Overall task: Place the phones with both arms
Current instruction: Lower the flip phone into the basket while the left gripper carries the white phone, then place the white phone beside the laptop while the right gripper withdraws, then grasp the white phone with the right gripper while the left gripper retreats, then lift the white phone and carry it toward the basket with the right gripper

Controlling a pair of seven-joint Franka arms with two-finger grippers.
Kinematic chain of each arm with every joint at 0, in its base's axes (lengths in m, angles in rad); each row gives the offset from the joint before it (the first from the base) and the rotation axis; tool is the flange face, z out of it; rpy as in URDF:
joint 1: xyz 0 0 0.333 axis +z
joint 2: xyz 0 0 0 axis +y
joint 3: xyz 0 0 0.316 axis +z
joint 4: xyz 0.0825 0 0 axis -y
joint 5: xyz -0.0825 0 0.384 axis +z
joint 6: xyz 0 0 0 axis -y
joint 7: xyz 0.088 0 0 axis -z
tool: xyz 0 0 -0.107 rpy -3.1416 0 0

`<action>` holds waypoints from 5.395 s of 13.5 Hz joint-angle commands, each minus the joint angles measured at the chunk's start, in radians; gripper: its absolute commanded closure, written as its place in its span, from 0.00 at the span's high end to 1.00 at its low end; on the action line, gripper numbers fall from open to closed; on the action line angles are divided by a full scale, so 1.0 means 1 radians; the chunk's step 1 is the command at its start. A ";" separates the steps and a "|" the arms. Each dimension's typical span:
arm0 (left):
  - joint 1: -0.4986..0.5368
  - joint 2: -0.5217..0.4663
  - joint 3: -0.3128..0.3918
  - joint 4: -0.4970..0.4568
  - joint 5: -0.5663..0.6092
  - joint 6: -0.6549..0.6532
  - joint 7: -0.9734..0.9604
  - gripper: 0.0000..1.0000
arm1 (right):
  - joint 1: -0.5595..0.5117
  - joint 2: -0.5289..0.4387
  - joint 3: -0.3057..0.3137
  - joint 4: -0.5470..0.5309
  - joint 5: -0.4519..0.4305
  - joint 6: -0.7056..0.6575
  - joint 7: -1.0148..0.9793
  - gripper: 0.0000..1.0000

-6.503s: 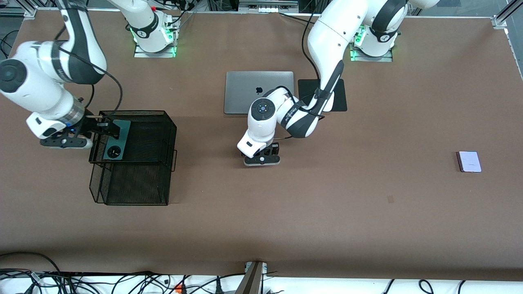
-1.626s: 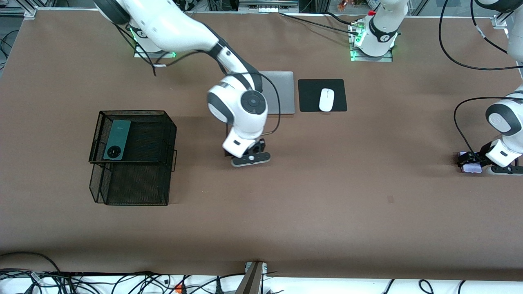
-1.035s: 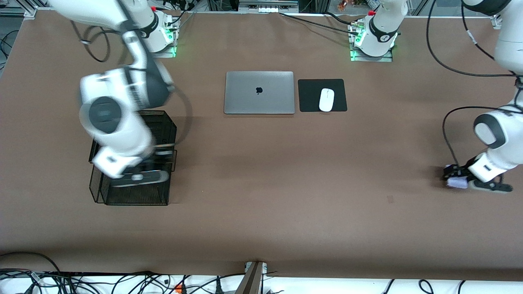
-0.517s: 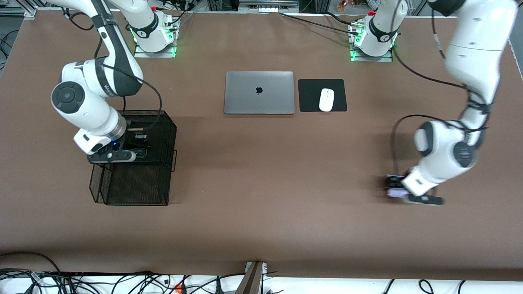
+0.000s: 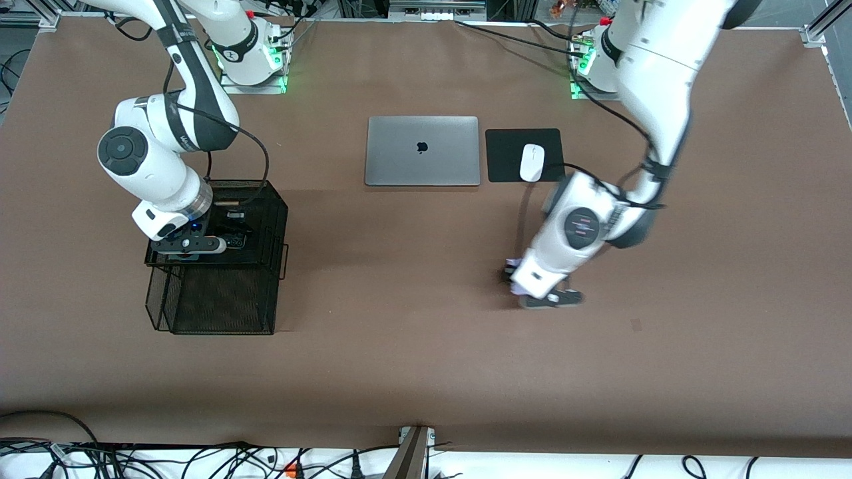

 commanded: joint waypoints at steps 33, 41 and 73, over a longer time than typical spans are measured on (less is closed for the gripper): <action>0.041 -0.232 0.271 0.264 -0.015 -0.607 0.255 1.00 | 0.205 0.338 0.228 0.676 -0.062 -0.302 0.715 0.99; 0.273 -0.459 0.271 0.264 -0.096 -0.828 0.582 1.00 | 0.428 0.696 0.228 0.821 -0.344 -0.007 0.665 0.99; 0.394 -0.642 0.077 0.104 -0.024 -0.861 0.594 1.00 | 0.438 0.794 0.228 0.793 -0.487 0.034 0.511 1.00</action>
